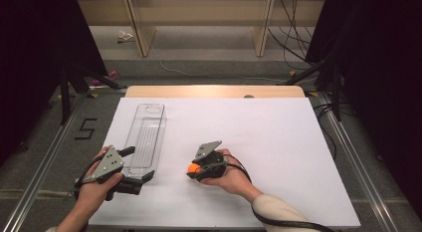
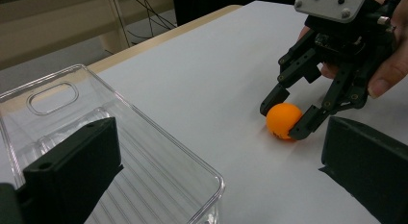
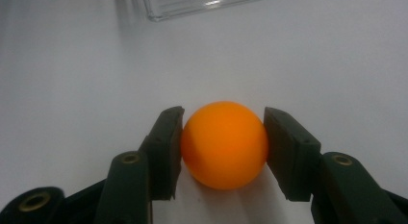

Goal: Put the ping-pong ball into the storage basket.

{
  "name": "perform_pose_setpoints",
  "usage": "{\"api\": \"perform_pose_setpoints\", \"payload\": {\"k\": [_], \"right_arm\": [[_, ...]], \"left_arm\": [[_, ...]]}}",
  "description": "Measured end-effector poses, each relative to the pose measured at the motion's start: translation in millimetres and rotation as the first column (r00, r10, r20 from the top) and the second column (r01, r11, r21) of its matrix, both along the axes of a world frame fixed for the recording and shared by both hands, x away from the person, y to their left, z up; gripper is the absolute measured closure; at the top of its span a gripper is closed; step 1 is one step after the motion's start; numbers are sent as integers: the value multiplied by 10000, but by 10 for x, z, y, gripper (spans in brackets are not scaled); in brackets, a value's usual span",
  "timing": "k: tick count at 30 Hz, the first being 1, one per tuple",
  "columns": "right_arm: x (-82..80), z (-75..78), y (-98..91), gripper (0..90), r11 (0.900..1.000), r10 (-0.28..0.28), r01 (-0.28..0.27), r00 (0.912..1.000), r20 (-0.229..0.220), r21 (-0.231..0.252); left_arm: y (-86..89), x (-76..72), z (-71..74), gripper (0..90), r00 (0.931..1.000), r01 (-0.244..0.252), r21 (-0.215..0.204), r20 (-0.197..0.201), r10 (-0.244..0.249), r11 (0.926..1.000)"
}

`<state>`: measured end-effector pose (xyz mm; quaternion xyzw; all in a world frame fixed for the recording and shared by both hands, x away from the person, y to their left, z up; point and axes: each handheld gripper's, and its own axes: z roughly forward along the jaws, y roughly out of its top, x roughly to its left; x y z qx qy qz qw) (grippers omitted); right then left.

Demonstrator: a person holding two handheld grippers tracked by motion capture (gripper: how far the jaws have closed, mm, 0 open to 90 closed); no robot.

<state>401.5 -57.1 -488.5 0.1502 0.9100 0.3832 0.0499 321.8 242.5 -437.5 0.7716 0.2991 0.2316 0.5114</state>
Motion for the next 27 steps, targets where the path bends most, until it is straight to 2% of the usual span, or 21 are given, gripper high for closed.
{"api": "perform_pose_setpoints", "payload": {"k": [27], "right_arm": [[19, 222, -15, 514, 9962, -303, 272, 9989, 369, 831]], "left_arm": [[4, -1, 0, 0, 10000, -15, -11, 7, 15, 10000]]}}
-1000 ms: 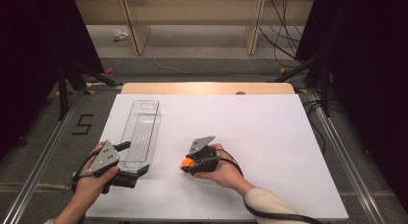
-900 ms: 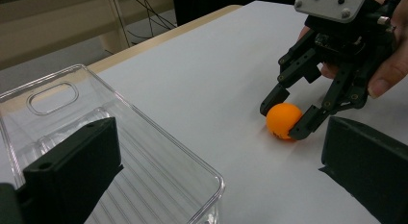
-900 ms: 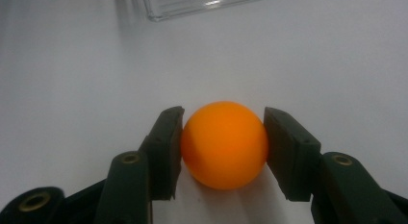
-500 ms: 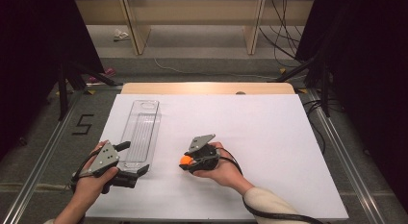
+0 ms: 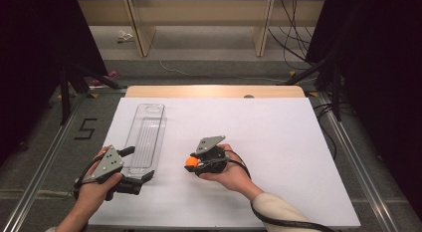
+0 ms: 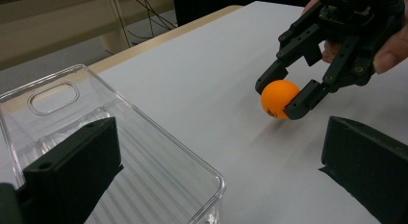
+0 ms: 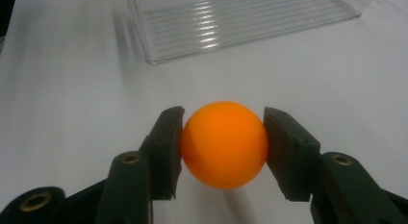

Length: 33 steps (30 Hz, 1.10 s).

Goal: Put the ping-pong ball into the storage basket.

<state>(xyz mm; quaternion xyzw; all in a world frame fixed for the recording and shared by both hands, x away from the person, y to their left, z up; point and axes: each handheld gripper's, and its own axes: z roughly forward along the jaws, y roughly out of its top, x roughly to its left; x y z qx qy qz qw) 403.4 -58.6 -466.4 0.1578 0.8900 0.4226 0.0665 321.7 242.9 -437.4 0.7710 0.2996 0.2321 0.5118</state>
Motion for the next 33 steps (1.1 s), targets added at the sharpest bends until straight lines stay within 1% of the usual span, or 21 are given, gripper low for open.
{"api": "perform_pose_setpoints", "payload": {"k": [15, 33], "right_arm": [[31, 76, -9, 514, 9993, -212, 209, 9997, 81, 323], [73, 153, 20, 514, 9981, -281, 266, 9993, 258, 561]], "left_arm": [[-1, 0, -1, 0, 10000, -5, -7, -6, 5, 10000], [2, 2, 0, 0, 10000, -14, -15, -6, 14, 10000]]}}
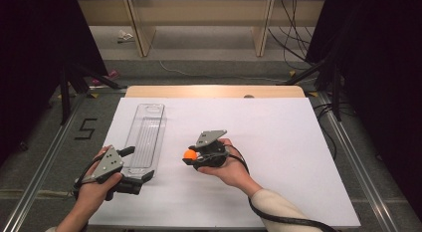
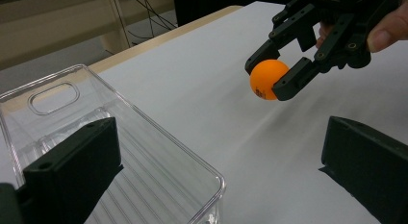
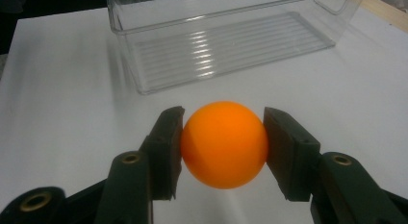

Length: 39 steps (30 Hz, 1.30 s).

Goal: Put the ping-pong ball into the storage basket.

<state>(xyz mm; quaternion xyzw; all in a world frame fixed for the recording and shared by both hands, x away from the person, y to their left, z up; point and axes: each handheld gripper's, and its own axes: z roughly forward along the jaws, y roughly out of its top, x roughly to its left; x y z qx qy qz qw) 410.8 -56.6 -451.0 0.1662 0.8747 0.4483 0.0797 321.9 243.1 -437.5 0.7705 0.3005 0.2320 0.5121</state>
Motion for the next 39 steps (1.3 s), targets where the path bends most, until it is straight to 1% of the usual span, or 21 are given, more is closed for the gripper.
{"api": "perform_pose_setpoints", "payload": {"k": [19, 39], "right_arm": [[32, 43, 32, 514, 9998, -108, 106, 9999, 126, 151], [92, 117, 38, 514, 9986, -330, 320, 9991, 260, 412]], "left_arm": [[1, 1, 1, 0, 10000, 14, -8, -20, -15, 10000], [4, 3, -1, 0, 10000, 32, 17, -3, -32, 10000]]}}
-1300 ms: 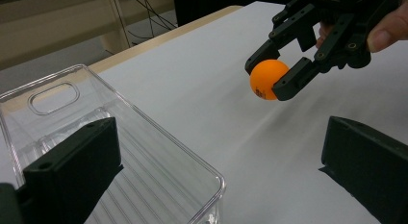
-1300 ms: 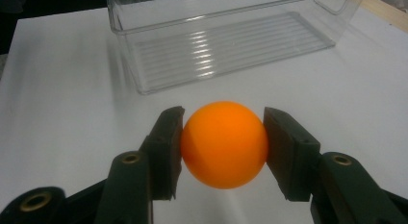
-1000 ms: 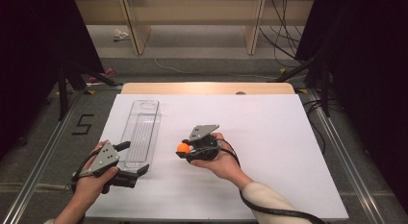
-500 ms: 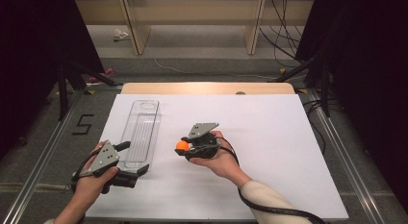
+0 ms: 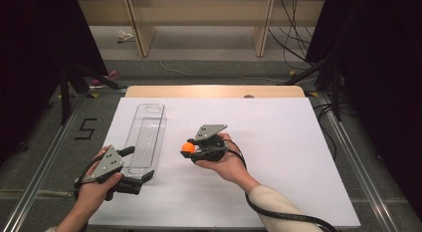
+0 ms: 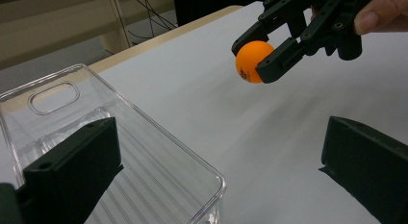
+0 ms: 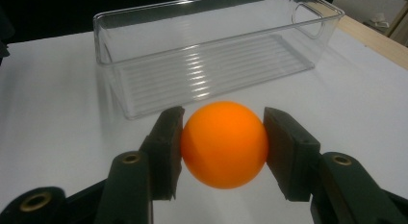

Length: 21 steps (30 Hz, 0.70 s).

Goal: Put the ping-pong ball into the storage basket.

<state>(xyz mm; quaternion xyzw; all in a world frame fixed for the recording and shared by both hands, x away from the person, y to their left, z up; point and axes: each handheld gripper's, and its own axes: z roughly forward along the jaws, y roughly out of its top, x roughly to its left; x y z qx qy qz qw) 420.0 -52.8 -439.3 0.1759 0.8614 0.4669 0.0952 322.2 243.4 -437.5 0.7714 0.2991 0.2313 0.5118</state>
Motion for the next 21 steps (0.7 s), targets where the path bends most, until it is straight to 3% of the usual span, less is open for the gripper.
{"api": "perform_pose_setpoints", "payload": {"k": [21], "right_arm": [[42, 33, 20, 514, 9999, -95, 95, 9999, 38, 140]], "left_arm": [[2, -1, 1, 0, 10000, -4, 2, -7, 4, 10000]]}}
